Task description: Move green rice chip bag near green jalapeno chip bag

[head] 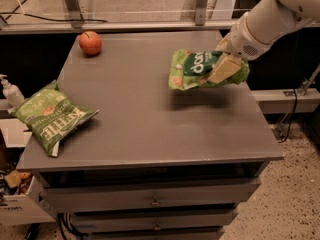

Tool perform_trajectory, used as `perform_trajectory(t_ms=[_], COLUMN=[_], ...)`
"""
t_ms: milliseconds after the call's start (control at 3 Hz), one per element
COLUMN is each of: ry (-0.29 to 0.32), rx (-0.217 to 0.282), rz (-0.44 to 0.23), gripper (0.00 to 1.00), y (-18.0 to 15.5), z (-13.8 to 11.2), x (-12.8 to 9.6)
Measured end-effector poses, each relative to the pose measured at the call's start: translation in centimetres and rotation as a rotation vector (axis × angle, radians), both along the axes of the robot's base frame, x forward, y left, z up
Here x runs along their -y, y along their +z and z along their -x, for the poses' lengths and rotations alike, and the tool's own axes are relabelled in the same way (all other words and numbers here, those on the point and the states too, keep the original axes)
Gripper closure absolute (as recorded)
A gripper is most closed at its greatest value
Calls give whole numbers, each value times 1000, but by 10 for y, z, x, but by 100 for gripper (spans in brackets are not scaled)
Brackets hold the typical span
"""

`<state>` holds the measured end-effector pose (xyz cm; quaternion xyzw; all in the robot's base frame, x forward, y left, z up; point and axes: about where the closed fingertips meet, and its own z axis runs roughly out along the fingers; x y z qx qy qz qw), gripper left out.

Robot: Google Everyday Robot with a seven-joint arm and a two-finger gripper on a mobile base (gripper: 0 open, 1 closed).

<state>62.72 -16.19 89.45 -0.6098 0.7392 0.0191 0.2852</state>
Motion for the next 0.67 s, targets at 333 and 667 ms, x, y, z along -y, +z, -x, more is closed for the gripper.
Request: perform_trajectory(t_ms=[333,667], ry=[86,163], rx=[-1,-9], rz=[-43,-76], gripper=[100,100], y=[18,21], z=[19,35], x=[-45,-92])
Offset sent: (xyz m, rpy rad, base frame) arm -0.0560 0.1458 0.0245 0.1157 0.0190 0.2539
